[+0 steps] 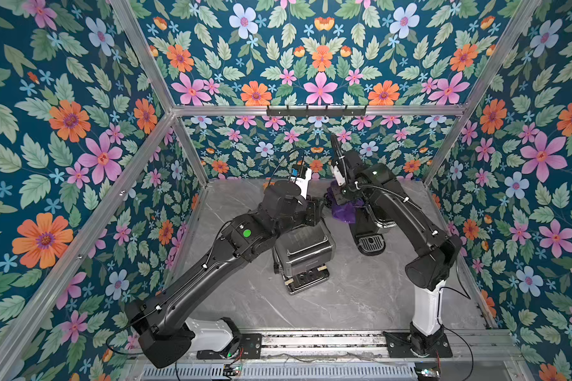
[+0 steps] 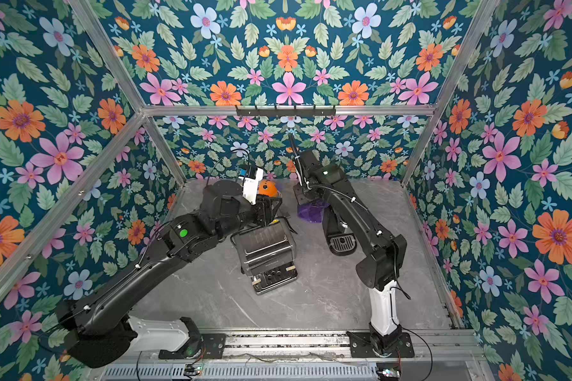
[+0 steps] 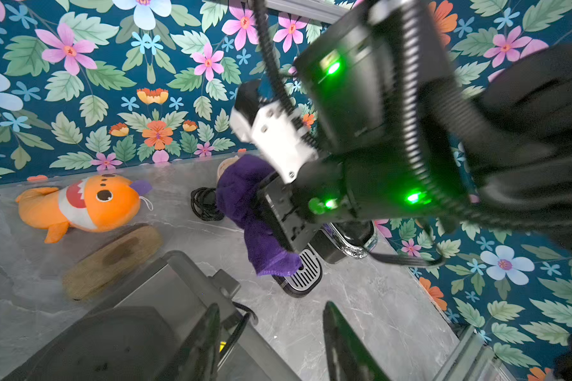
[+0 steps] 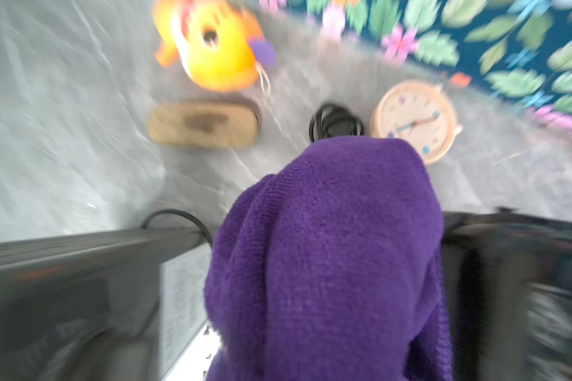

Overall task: Wipe the surface of a coffee machine
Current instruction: Wipe the dirt from the surface of the coffee machine.

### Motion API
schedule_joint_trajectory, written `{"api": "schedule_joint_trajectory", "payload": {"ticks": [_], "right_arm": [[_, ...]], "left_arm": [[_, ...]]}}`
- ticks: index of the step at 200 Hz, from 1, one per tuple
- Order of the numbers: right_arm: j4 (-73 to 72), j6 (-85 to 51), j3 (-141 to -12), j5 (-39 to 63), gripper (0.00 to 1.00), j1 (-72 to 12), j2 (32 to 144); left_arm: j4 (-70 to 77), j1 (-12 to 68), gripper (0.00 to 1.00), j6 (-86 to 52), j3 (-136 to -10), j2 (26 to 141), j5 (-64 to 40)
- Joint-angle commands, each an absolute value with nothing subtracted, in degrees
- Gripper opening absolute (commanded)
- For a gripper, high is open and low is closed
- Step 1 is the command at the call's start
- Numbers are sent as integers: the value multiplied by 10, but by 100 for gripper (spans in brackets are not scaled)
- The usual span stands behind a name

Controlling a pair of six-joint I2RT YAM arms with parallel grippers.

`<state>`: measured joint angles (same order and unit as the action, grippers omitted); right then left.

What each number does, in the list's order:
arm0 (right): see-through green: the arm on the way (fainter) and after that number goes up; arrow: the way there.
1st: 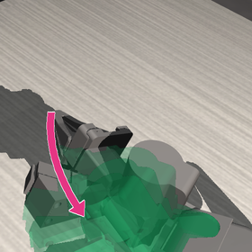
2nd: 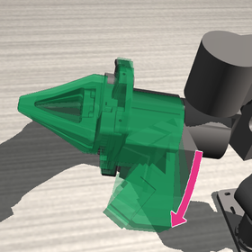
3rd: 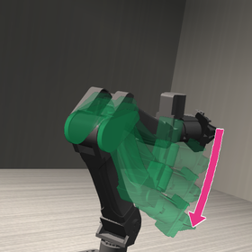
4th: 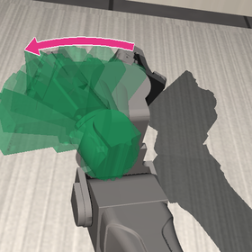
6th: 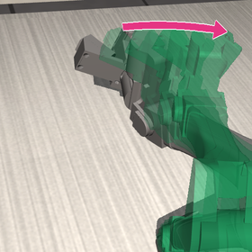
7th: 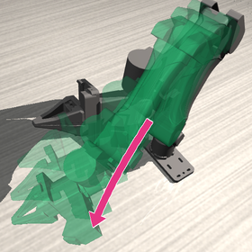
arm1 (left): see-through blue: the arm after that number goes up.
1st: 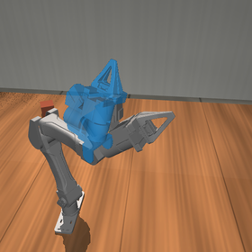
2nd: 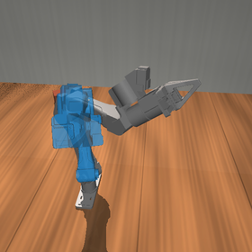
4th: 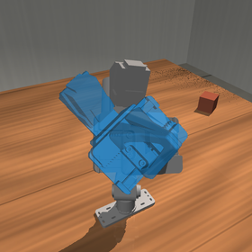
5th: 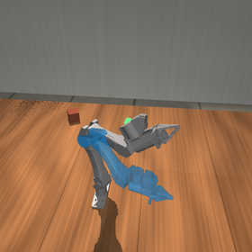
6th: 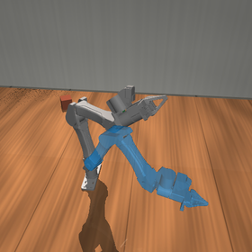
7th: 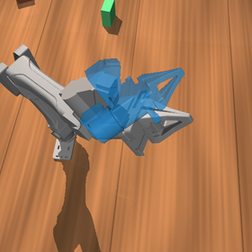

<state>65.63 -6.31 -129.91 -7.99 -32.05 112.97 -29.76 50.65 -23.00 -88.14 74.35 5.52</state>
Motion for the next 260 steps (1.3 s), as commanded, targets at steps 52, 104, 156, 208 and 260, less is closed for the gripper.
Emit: {"api": "schedule_joint_trajectory", "payload": {"ticks": [52, 104, 156, 208, 260], "right_arm": [[683, -93, -1226, -74, 0, -323, 979], [643, -119, -1074, -55, 0, -293, 864], [595, -149, -891, -17, 0, -288, 767], [577, -187, -788, 20, 0, -288, 688], [591, -210, -793, 35, 0, -288, 633]], "left_arm": [[-307, 506, 51, -248, -870, 727, 60], [-300, 506, 50, -256, -878, 747, 49], [-271, 506, 50, -257, -860, 755, 37], [-252, 506, 50, -253, -871, 782, 17], [-233, 506, 50, -258, -886, 815, -4]]}}
